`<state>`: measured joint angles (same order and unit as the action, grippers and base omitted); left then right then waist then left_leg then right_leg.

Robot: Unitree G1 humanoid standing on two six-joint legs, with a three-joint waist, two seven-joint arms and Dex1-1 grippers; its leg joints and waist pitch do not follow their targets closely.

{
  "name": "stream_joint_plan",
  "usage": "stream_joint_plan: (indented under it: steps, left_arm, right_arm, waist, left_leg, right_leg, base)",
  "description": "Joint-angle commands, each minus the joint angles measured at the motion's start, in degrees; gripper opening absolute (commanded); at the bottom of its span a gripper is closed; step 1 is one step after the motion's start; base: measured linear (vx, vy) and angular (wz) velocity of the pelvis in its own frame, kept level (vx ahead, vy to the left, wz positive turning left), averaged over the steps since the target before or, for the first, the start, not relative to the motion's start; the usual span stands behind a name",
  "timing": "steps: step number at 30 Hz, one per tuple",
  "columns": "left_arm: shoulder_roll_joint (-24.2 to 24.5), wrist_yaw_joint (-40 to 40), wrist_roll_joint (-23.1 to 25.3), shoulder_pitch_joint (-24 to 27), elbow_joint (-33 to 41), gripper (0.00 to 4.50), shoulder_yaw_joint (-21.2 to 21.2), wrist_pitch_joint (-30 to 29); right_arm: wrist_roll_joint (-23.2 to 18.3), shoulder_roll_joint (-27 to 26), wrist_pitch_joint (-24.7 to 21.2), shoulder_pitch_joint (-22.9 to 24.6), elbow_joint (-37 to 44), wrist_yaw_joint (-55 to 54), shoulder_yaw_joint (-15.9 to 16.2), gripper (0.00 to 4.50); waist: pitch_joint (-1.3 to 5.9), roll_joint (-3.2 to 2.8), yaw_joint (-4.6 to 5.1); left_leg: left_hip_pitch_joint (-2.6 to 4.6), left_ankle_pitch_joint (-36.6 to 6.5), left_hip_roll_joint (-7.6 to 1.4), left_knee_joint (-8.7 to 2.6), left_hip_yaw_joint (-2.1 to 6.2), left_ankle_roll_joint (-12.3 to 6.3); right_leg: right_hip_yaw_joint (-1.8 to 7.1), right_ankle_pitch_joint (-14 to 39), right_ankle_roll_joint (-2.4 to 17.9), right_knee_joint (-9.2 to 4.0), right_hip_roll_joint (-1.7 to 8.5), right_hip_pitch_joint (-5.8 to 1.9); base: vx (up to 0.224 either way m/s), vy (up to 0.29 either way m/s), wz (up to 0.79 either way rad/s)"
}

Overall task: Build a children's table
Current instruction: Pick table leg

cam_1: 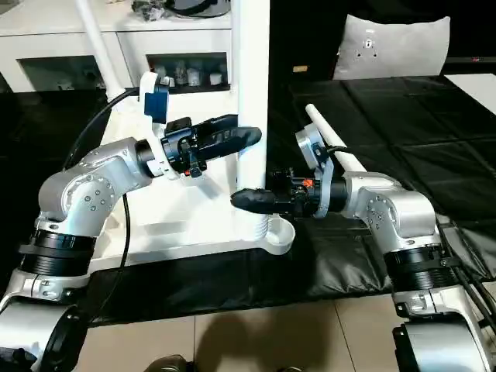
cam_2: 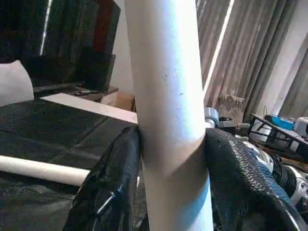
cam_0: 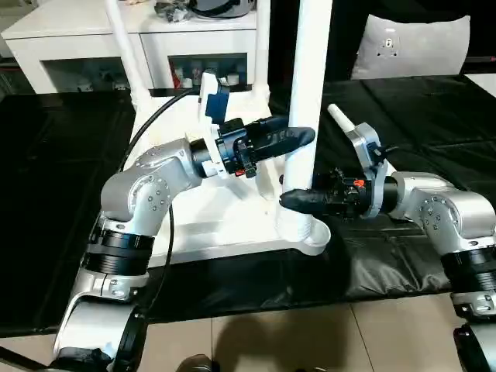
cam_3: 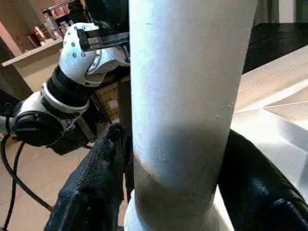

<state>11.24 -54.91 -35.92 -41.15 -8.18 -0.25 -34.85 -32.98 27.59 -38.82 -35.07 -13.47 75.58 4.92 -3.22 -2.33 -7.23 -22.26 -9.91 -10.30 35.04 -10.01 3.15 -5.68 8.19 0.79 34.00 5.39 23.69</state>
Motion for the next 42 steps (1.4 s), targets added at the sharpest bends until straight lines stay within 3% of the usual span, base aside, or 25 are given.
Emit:
stream_joint_plan:
  steps: [1, 8, 11, 14, 17, 21, 23, 24, 26, 29, 32, 42]
  left_arm:
    - [0.46, 0.66, 1.23, -1.5, -0.42, 1.82, 0.45, 1.61]
    - [0.46, 1.07, 1.2, -1.43, -0.46, 1.82, 0.49, 1.75]
    - [0.27, 3.41, 2.3, -1.25, -0.42, 1.82, 0.51, 1.9]
    - [0.1, 5.1, 3.16, -1.13, -0.8, 2.52, 0.8, 2.67]
    - [0.09, 5.96, 3.51, -0.83, -0.59, 2.58, 1.05, 3.02]
    - [-0.21, 13.31, 13.44, 1.01, 0.85, 2.96, -2.18, 11.63]
    - [-0.72, 15.19, 14.53, 1.08, 0.87, 2.96, -2.41, 12.3]
    - [-2.54, 21.43, 17.65, 0.89, 0.62, 2.96, -2.7, 14.02]
    - [-4.81, 26.5, 18.82, 0.92, 0.48, 2.96, -2.42, 13.7]
    - [-7.41, 30.75, 20.05, 1.45, 0.23, 2.96, -2.72, 13.06]
    - [-9.82, 35.19, 22.42, 2.05, -0.91, 2.78, -3.05, 13.27]
    - [-11.32, 39.07, 24.34, 1.56, -2.3, 2.12, -2.9, 14.43]
  right_arm:
    - [-0.94, -0.47, -0.78, -0.17, 1.94, 0.44, -0.09, 2.39]
    - [-0.12, -1.66, 0.33, 0.04, 1.75, -1.87, -0.31, 1.93]
    - [2.61, -3.09, 3.26, -0.47, 0.26, -6.4, -0.57, 1.89]
    - [6.2, -5.07, 7.21, -1.28, -1.79, -12.75, -0.93, 1.88]
    - [8.6, -6.3, 9.07, -2.06, -3.57, -17.41, -1.1, 1.88]
    - [13.62, -10.89, 15.05, -2.76, -5.48, -29.11, -1.48, 1.88]
    - [14.2, -11.62, 15.94, -2.64, -5.41, -30.21, -1.4, 1.88]
    - [14.53, -13.49, 16.98, -2.77, -5.77, -32.86, -2.08, 1.88]
    - [15.19, -15.3, 18.48, -3.17, -6.56, -35.96, -2.62, 1.88]
    - [16.29, -16.53, 19.53, -3.44, -7.46, -37.7, -1.84, 1.88]
    - [16.82, -18.07, 20.39, -3.73, -8.56, -39.45, -1.84, 1.88]
    - [17.75, -19.81, 21.93, -3.92, -9.82, -40.54, -1.78, 1.88]
  waist:
    - [4.4, 1.34, -0.09]
    - [4.55, 1.29, -0.11]
    - [4.53, 1.22, 0.02]
    - [4.46, 1.17, 0.25]
    - [4.39, 1.18, 0.64]
    - [4.45, 1.02, 0.85]
    - [4.55, 1.03, 0.98]
    - [4.58, 1.02, 1.0]
    - [4.61, 1.01, 1.02]
    - [4.53, 1.12, 0.99]
    - [4.46, 1.19, 1.09]
    - [4.52, 1.05, 1.28]
  left_leg:
    - [0.87, -11.4, -2.45, -3.97, 0.76, -2.98]
    - [0.77, -10.51, -2.45, -3.94, 0.76, -3.12]
    - [0.84, -10.83, -2.52, -4.01, 0.8, -2.67]
    - [0.88, -11.64, -2.46, -4.13, 0.87, -1.91]
    - [0.96, -12.18, -2.27, -4.18, 0.84, -1.25]
    - [0.94, -11.9, -2.58, -4.42, 1.05, -0.94]
    - [0.88, -11.77, -2.47, -4.34, 0.94, -0.91]
    - [0.85, -11.56, -2.52, -4.34, 0.91, -1.19]
    - [0.79, -11.24, -2.52, -4.28, 0.9, -1.29]
    - [0.76, -11.66, -2.44, -4.28, 0.81, -1.74]
    - [0.71, -12.2, -2.29, -4.25, 0.76, -2.06]
    - [0.61, -12.38, -2.31, -4.29, 0.9, -2.63]
  right_leg:
    - [2.38, 24.49, 7.44, -4.5, 3.35, -3.14]
    - [2.4, 22.51, 8.01, -4.21, 3.3, -3.19]
    - [2.42, 22.37, 8.14, -4.18, 3.36, -3.06]
    - [2.42, 23.53, 7.64, -4.29, 3.44, -3.07]
    - [2.37, 24.33, 7.13, -4.47, 3.4, -3.1]
    - [2.52, 22.67, 6.82, -4.37, 3.5, -2.95]
    - [2.55, 21.57, 6.89, -4.14, 3.46, -3.09]
    - [2.62, 20.73, 6.97, -4.11, 3.38, -3.11]
    - [2.63, 19.47, 7.29, -4.01, 3.4, -3.1]
    - [2.56, 19.83, 7.74, -4.14, 3.34, -3.16]
    - [2.52, 21.77, 6.75, -4.49, 3.33, -3.08]
    - [2.44, 20.71, 6.69, -4.47, 3.22, -3.06]
  base:
    - [0.0, 0.0, 0.0]
    - [0.0, 0.0, 0.0]
    - [0.0, 0.0, 0.0]
    - [0.0, 0.0, 0.0]
    - [0.0, 0.0, 0.0]
    - [0.0, 0.0, 0.0]
    - [0.0, 0.0, 0.0]
    - [0.0, 0.0, 0.0]
    - [0.0, 0.0, 0.0]
    - [0.0, 0.0, 0.0]
    - [0.0, 0.0, 0.0]
    - [0.0, 0.0, 0.0]
